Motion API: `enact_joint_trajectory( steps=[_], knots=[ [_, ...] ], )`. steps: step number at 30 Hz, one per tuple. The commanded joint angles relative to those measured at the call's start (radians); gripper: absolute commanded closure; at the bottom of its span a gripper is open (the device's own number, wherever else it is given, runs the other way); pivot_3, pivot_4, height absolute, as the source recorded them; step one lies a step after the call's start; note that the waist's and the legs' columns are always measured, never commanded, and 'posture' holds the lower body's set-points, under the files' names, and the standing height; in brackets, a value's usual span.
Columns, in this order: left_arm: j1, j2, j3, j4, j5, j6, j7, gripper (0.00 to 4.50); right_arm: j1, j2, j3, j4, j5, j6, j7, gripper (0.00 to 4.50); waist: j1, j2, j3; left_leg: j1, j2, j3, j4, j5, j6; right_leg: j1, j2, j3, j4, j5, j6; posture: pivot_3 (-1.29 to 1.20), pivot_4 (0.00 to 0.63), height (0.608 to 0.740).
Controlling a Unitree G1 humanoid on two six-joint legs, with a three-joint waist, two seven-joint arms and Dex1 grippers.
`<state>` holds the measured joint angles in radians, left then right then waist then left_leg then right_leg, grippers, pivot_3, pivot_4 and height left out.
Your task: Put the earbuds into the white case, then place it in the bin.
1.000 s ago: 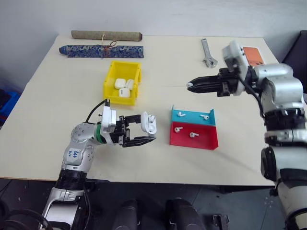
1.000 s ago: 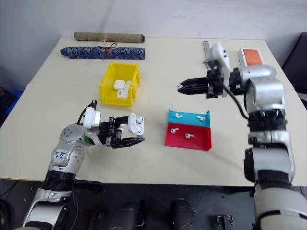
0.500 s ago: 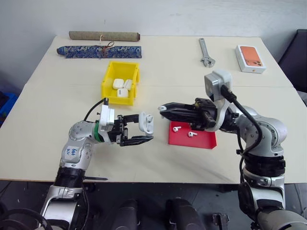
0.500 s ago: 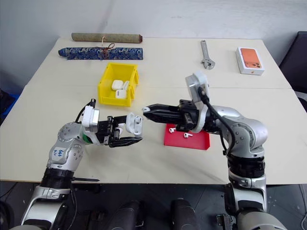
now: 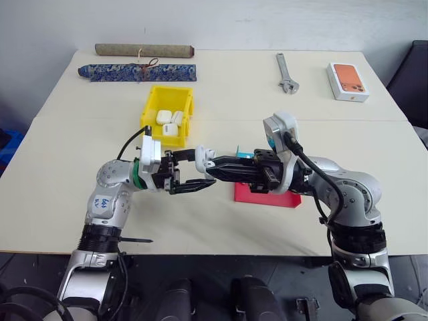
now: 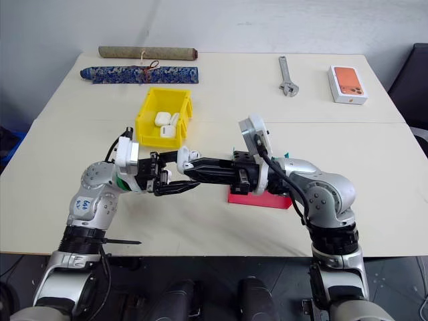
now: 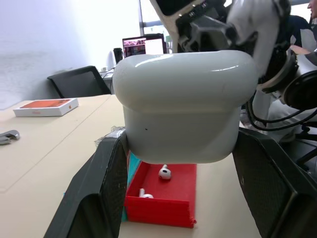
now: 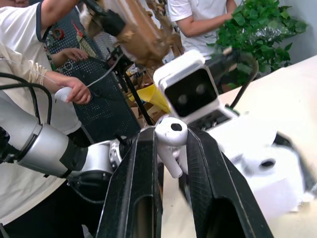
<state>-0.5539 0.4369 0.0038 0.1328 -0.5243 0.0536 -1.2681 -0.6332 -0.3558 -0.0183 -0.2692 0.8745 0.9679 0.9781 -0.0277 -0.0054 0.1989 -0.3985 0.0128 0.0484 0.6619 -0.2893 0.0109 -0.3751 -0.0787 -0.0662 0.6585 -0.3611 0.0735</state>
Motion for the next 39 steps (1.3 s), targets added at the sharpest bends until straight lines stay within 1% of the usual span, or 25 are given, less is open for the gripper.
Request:
enact_joint_trajectory(
  steps=[1, 7, 8, 10, 12, 15, 20, 27, 32, 34, 37, 38, 39],
  knots=[
    [0.016, -0.009, 0.001, -0.044, -0.018, 0.006, -0.005, 1.75, 0.006, 0.003, 0.022, 0.000, -0.021, -0.055, -0.005, 4.08, 0.001, 0.000, 0.000, 0.000, 0.000, 0.000, 0.000, 0.000, 0.000, 0.000, 0.000, 0.000, 0.000, 0.000, 0.000, 0.00, 0.150, 0.740],
    [0.037, -0.034, -0.013, -0.075, -0.018, 0.017, 0.009, 1.75, 0.004, -0.008, 0.038, 0.030, -0.036, -0.095, 0.007, 4.08, 0.001, 0.000, 0.000, 0.000, 0.000, 0.000, 0.000, 0.000, 0.000, 0.000, 0.000, 0.000, 0.000, 0.000, 0.000, 0.00, 0.150, 0.740],
    [0.036, -0.019, -0.019, -0.075, -0.012, 0.020, -0.010, 1.75, 0.004, -0.008, 0.032, 0.034, -0.025, -0.092, 0.011, 4.08, 0.001, 0.000, 0.000, 0.000, 0.000, 0.000, 0.000, 0.000, 0.000, 0.000, 0.000, 0.000, 0.000, 0.000, 0.000, 0.00, 0.150, 0.740],
    [-0.012, 0.014, 0.014, -0.018, 0.005, 0.000, -0.014, 1.75, 0.003, -0.010, 0.025, 0.041, -0.014, -0.091, 0.018, 4.08, 0.001, 0.000, 0.000, 0.000, 0.000, 0.000, 0.000, 0.000, 0.000, 0.000, 0.000, 0.000, 0.000, 0.000, 0.000, 0.00, 0.150, 0.740],
    [-0.043, 0.024, 0.047, 0.011, -0.014, 0.004, -0.007, 1.75, 0.002, -0.012, 0.027, 0.054, -0.023, -0.100, 0.024, 4.08, 0.001, 0.000, 0.000, 0.000, 0.000, 0.000, 0.000, 0.000, 0.000, 0.000, 0.000, 0.000, -0.001, 0.000, 0.000, 0.00, 0.150, 0.740],
    [-0.024, 0.028, 0.027, -0.016, -0.020, 0.013, -0.033, 1.75, 0.000, -0.018, 0.040, 0.072, -0.040, -0.116, 0.031, 4.08, -0.001, 0.000, 0.000, 0.000, 0.000, 0.000, 0.000, 0.000, 0.000, 0.000, 0.000, 0.000, -0.001, 0.000, 0.000, 0.00, 0.150, 0.740],
    [0.003, -0.015, 0.002, -0.053, -0.021, 0.019, -0.018, 1.75, 0.008, -0.025, 0.063, 0.074, -0.061, -0.133, 0.033, 4.08, 0.001, 0.000, 0.000, -0.001, 0.000, 0.000, -0.001, 0.000, 0.000, 0.000, 0.000, 0.000, 0.000, 0.000, 0.000, 0.00, 0.150, 0.740],
    [-0.006, -0.038, 0.010, -0.043, -0.018, 0.012, -0.011, 1.75, 0.040, -0.060, 0.111, 0.061, -0.120, -0.188, 0.063, 4.08, 0.002, 0.000, 0.000, -0.001, 0.000, 0.000, 0.000, 0.000, 0.001, 0.000, 0.000, 0.000, 0.000, 0.000, 0.000, 0.00, 0.150, 0.740],
    [0.004, -0.051, 0.011, -0.056, -0.022, 0.011, -0.008, 1.75, 0.055, -0.070, 0.105, 0.051, -0.118, -0.183, 0.031, 4.08, 0.001, 0.000, 0.000, -0.001, 0.000, 0.000, 0.000, 0.000, 0.000, 0.000, 0.000, 0.000, 0.000, 0.000, 0.000, 0.00, 0.150, 0.740],
    [0.004, -0.057, 0.012, -0.057, -0.023, 0.008, -0.007, 1.75, 0.050, -0.073, 0.098, 0.040, -0.115, -0.202, 0.040, 3.33, 0.001, 0.000, 0.000, -0.001, 0.000, 0.000, 0.000, 0.000, 0.000, 0.000, 0.000, 0.000, 0.000, 0.000, 0.000, 0.00, 0.150, 0.740],
    [0.003, -0.063, 0.014, -0.058, -0.022, 0.004, -0.001, 1.75, 0.040, -0.087, 0.074, 0.012, -0.081, -0.196, 0.050, 2.42, 0.001, 0.000, 0.000, -0.001, 0.000, 0.000, 0.000, 0.000, 0.000, 0.000, 0.000, 0.000, -0.001, 0.000, 0.000, 0.00, 0.150, 0.740],
    [0.003, -0.064, 0.015, -0.058, -0.022, 0.004, -0.001, 1.75, 0.038, -0.092, 0.066, 0.005, -0.067, -0.188, 0.054, 2.04, 0.002, 0.000, 0.000, -0.001, 0.000, 0.000, 0.000, 0.000, 0.000, 0.000, 0.000, 0.000, 0.000, 0.000, 0.000, 0.00, 0.150, 0.740],
    [0.003, -0.065, 0.016, -0.056, -0.021, 0.002, 0.001, 1.75, 0.038, -0.114, 0.055, -0.010, -0.046, -0.176, 0.077, 1.76, 0.002, 0.000, 0.000, -0.001, 0.000, 0.000, 0.000, 0.000, 0.000, 0.000, 0.000, 0.000, -0.001, 0.000, 0.000, 0.00, 0.150, 0.740]
  ],
)
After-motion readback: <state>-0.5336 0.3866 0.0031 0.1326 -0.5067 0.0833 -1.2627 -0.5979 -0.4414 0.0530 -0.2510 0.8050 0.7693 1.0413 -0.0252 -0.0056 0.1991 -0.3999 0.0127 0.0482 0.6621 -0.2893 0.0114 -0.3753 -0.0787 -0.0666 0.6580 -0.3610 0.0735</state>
